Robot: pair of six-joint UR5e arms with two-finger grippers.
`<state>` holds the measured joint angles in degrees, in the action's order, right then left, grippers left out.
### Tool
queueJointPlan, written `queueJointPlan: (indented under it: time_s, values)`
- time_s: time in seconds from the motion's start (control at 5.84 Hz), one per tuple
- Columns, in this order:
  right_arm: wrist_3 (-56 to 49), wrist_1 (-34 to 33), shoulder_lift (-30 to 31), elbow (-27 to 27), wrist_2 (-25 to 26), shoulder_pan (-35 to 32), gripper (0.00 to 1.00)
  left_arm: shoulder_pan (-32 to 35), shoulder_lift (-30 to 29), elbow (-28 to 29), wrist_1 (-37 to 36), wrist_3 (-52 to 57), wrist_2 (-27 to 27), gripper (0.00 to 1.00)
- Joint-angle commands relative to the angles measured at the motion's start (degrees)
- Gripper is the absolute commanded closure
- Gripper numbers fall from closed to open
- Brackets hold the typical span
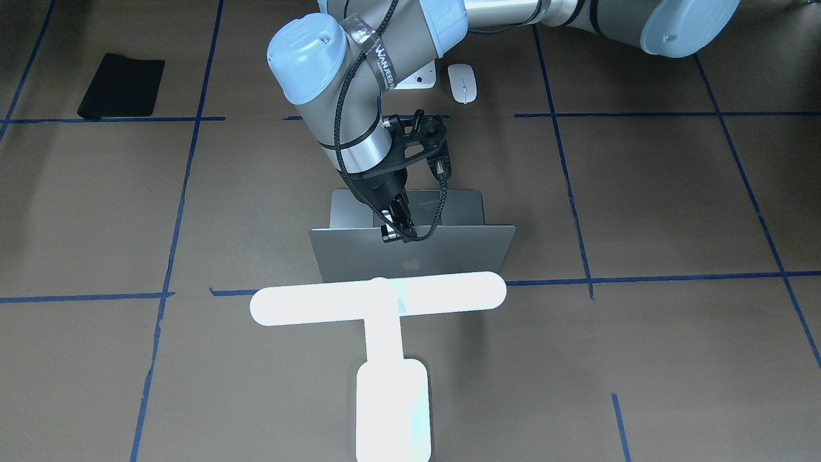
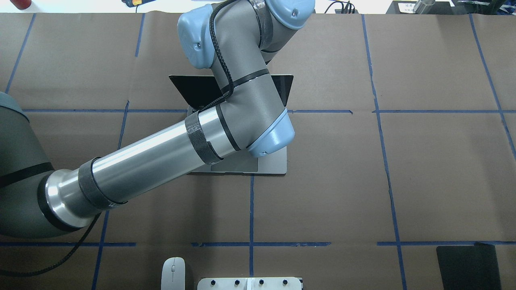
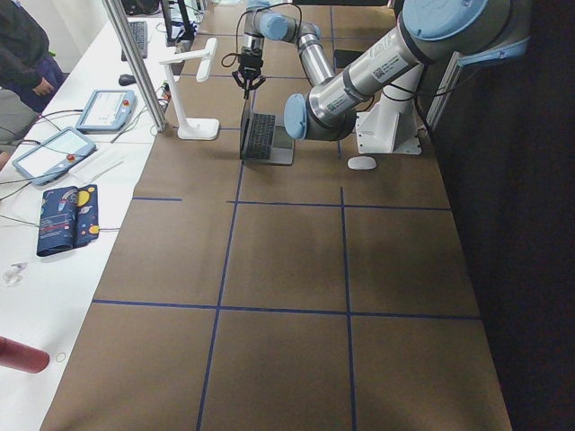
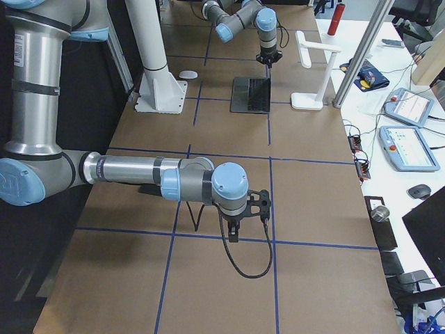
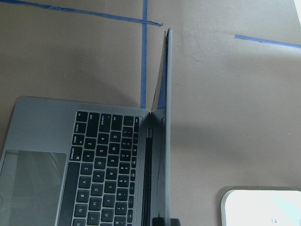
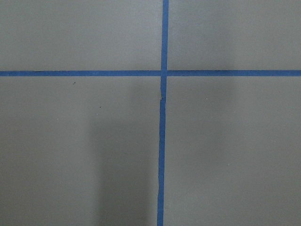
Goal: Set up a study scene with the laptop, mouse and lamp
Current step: 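Carry the laptop with the left gripper toward the white lamp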
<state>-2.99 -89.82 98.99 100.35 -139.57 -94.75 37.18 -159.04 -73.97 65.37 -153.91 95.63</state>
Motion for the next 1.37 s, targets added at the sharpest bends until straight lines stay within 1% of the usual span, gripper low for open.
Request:
queueJointPlan:
  time_s: [0.0,0.17,0.34,0.51,0.69,0.86,1.03,1.2]
  values:
    - [-0.1,0.0,0.0,-0.1,0.0,0.0,0.0,0.1,0.0,0.1,0.0,-1.6,-0.1,1.0]
    - [-0.1,0.0,0.1,-0.1,0.1,0.0,0.0,0.1,0.0,0.1,0.0,-1.7,-0.1,0.87]
    - [-0.1,0.0,0.1,-0.2,0.1,0.0,0.0,0.1,0.0,0.0,0.1,-1.2,-0.1,0.36]
    - [-0.1,0.0,0.1,-0.2,0.1,0.0,0.0,0.0,0.1,-0.4,0.1,-0.8,-0.1,0.15]
    - [-0.1,0.0,0.0,-0.2,0.1,0.0,0.0,0.0,0.1,-0.5,0.1,-0.3,0.0,0.08]
    - [-0.1,0.0,0.0,-0.2,0.1,0.0,0.0,0.1,0.3,-1.9,-0.1,1.1,0.0,0.06]
    - [0.0,0.0,0.1,-0.2,0.1,0.0,0.0,0.3,2.7,-8.5,-1.3,5.1,0.2,0.0]
    - [-0.1,0.0,0.0,-0.3,0.1,0.0,0.0,0.2,5.9,-14.8,-3.2,6.3,2.9,0.0]
